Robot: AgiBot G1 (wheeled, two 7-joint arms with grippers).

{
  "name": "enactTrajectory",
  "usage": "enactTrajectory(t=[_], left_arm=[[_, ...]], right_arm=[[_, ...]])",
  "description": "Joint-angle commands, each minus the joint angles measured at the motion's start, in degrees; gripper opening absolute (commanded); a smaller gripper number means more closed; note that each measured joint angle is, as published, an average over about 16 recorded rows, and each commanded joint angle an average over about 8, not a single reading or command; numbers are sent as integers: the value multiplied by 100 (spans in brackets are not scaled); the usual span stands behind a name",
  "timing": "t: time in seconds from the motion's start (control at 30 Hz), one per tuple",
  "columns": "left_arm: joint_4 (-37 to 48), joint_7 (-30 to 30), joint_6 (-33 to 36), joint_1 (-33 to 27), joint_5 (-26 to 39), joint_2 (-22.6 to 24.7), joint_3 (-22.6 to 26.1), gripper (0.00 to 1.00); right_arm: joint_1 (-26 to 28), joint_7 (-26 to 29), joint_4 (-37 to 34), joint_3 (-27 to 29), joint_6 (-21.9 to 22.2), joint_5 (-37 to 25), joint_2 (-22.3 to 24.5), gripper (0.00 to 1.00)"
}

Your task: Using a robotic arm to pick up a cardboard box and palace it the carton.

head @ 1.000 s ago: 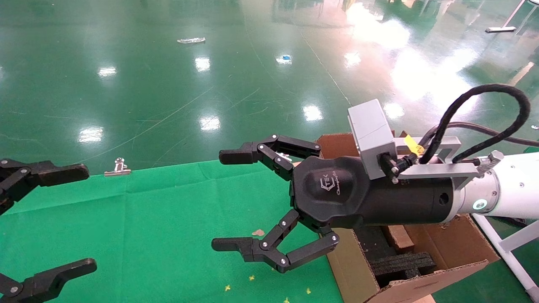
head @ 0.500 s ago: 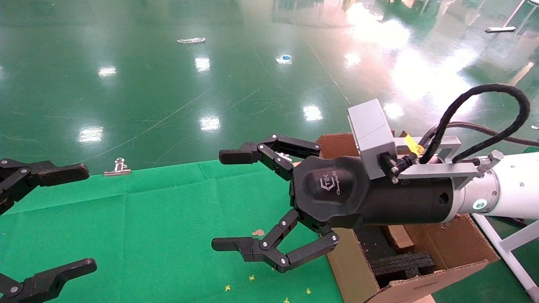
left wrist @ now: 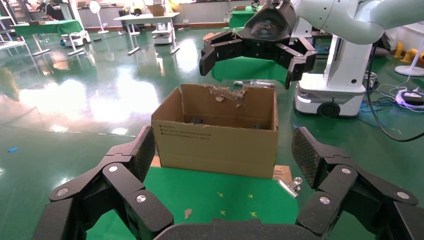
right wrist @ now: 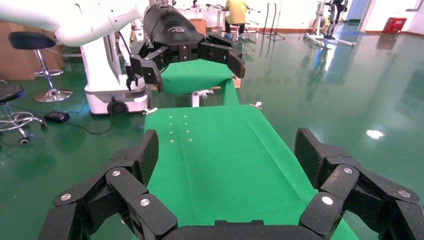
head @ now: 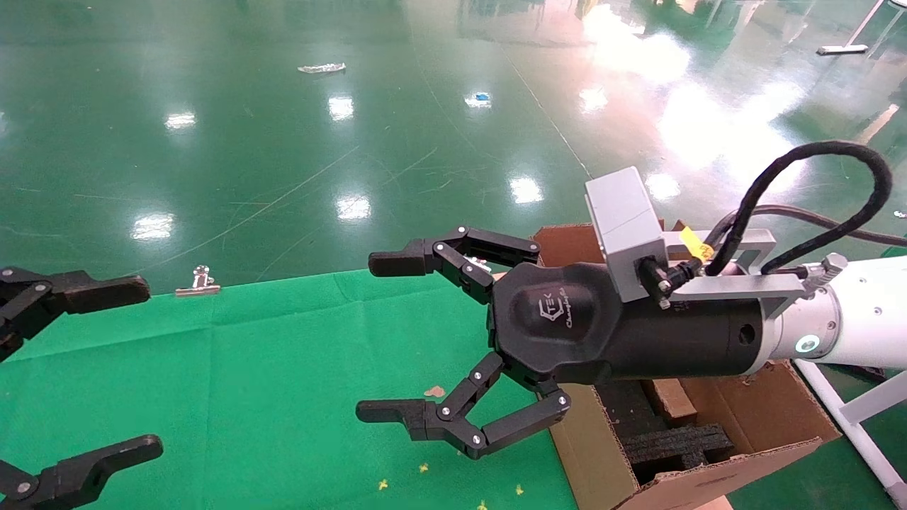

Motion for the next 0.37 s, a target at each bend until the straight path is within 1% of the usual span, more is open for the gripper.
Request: enactTrajectory(t=[0.03,0.37], left_arm=[[0,0,0,0,0,0,0,100],[0,0,0,0,0,0,0,100]], right_arm=[[0,0,0,0,0,0,0,100],[0,0,0,0,0,0,0,100]])
